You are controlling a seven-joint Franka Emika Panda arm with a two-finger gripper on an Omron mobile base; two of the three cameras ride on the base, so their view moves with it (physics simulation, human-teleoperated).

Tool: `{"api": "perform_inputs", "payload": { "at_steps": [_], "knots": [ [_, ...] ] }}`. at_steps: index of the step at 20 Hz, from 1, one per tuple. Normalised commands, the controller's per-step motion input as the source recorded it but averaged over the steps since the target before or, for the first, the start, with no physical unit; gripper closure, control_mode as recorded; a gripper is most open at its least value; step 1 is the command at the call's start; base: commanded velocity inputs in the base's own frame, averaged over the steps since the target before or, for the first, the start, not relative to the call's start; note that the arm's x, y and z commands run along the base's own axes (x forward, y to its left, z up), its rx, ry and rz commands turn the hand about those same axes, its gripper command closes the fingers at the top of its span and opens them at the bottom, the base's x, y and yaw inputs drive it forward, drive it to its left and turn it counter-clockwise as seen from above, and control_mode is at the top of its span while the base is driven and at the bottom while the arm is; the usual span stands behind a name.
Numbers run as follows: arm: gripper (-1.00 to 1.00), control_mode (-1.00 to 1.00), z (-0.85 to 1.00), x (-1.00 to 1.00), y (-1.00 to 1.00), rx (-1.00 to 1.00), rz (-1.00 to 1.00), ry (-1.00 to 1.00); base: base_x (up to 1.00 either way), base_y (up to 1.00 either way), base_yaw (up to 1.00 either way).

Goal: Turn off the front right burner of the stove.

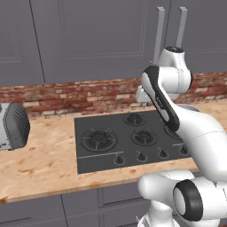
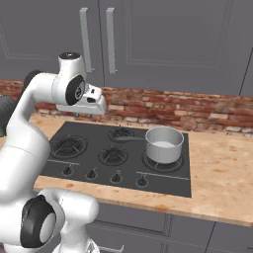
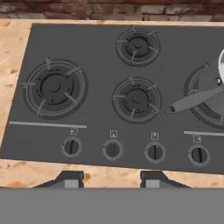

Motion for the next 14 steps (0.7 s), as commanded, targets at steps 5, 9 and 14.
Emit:
{"api": "perform_inputs", "payload": {
  "at_steps": [5, 9, 14],
  "knots": [
    [-1.0, -1.0, -0.15, -0.1, -0.31, 0.0, 0.0, 0.0, 0.0, 0.0, 0.0],
    [-1.0, -1.0, -0.33, -0.34, -0.71, 0.0, -0.01, 0.0, 0.0, 0.0, 0.0],
    [-1.0, -1.0, -0.3, -0.36, -0.81, 0.0, -0.02, 0.0, 0.0, 0.0, 0.0]
  ]
}}
